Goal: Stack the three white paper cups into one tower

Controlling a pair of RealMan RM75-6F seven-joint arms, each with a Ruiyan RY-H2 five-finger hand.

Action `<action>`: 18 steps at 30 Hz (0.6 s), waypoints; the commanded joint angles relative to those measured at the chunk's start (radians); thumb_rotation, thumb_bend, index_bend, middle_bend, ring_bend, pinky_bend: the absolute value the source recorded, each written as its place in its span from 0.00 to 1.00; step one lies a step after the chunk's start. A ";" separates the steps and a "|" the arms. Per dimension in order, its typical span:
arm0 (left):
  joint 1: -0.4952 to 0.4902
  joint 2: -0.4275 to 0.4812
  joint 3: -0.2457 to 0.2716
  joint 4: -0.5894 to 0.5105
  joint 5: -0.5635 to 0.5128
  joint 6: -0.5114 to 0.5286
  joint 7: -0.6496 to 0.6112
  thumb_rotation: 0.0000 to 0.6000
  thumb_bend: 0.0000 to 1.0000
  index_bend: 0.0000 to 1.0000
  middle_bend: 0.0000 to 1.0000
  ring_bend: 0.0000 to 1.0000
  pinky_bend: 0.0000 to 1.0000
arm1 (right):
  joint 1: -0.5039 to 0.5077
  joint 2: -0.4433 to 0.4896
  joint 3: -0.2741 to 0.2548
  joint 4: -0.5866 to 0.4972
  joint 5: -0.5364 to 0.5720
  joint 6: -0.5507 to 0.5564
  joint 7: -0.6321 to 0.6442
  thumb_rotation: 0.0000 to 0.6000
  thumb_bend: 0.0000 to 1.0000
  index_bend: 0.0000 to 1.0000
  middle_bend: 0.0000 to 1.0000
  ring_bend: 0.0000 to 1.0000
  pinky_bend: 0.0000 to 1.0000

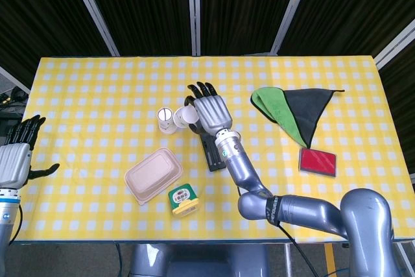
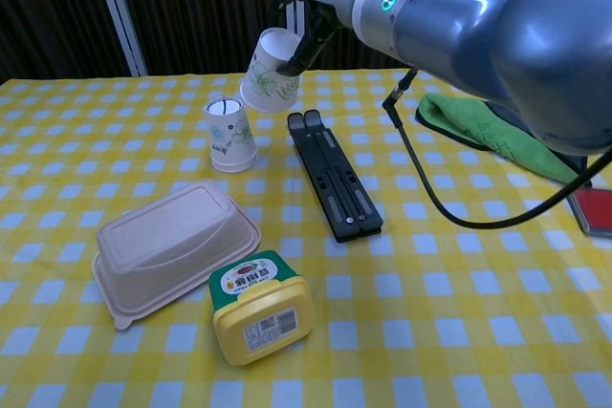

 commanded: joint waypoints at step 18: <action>-0.007 -0.001 -0.010 0.021 -0.018 -0.047 -0.030 1.00 0.14 0.00 0.00 0.00 0.00 | 0.132 -0.172 0.034 0.293 -0.026 -0.103 0.076 1.00 0.21 0.44 0.11 0.00 0.00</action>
